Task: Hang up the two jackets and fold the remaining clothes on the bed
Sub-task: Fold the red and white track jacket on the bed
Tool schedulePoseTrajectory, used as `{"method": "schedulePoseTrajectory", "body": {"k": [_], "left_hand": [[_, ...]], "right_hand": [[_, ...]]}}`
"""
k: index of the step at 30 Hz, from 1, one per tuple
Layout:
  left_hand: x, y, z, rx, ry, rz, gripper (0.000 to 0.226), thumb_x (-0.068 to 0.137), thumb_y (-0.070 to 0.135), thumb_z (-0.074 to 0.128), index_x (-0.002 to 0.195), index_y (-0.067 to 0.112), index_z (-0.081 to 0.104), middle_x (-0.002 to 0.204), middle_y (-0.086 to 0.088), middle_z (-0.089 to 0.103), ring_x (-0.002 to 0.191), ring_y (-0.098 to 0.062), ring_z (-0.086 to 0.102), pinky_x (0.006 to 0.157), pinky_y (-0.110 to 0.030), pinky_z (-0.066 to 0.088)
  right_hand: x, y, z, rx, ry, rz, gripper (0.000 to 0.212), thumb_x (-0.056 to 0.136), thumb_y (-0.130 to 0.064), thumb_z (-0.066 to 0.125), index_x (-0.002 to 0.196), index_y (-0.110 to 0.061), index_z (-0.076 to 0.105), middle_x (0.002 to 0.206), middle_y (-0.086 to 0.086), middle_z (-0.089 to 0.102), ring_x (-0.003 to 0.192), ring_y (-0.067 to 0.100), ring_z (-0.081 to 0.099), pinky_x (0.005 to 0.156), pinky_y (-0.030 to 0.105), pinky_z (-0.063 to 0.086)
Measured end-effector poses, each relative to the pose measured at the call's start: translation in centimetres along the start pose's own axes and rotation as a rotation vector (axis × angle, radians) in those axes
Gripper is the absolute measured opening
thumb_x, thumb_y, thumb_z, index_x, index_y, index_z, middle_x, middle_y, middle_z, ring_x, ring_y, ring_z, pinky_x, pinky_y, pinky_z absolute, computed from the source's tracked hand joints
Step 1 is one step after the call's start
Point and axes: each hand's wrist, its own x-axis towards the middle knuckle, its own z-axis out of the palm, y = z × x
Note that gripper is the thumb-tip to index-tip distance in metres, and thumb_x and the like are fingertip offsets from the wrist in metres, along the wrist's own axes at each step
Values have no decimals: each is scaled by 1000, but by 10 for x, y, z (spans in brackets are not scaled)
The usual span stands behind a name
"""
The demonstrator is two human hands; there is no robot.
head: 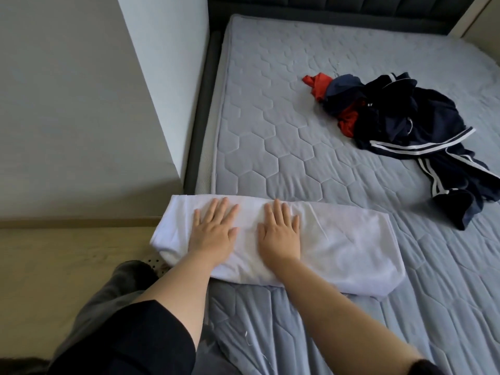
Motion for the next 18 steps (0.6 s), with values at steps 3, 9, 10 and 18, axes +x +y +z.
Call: {"method": "schedulePoseTrajectory", "body": {"k": [3,9,10,18], "left_hand": [[3,-17,0,-94,-51,-134,57,99,48,20,149,37,-7,157,10,-15,145,-17,-13,115,-44,-4],[24,-58,12,-364,-248,-453,62,96,57,17,149,36,-8,159,3,-8,146,-19,-4,117,-46,5],[26,-65,14,-479,-251,-501,61,97,54,19,149,35,-5,159,-1,-2,146,-22,3,117,-42,8],[5,-103,-15,-1071,-131,-685,74,90,49,54,148,18,21,146,-9,39,127,-28,44,102,-37,37]], "right_hand": [[2,6,10,-13,24,6,58,96,-36,29,151,-19,16,159,3,5,146,19,-2,114,40,-11],[3,5,16,-22,57,-2,60,93,-34,29,150,-18,21,159,5,10,146,21,1,114,38,-10],[3,4,17,-23,57,0,61,91,-34,27,150,-18,22,159,6,11,146,21,2,115,39,-8],[8,1,18,-20,96,2,72,82,-39,12,147,-13,30,156,10,20,145,27,11,115,47,7]]}}
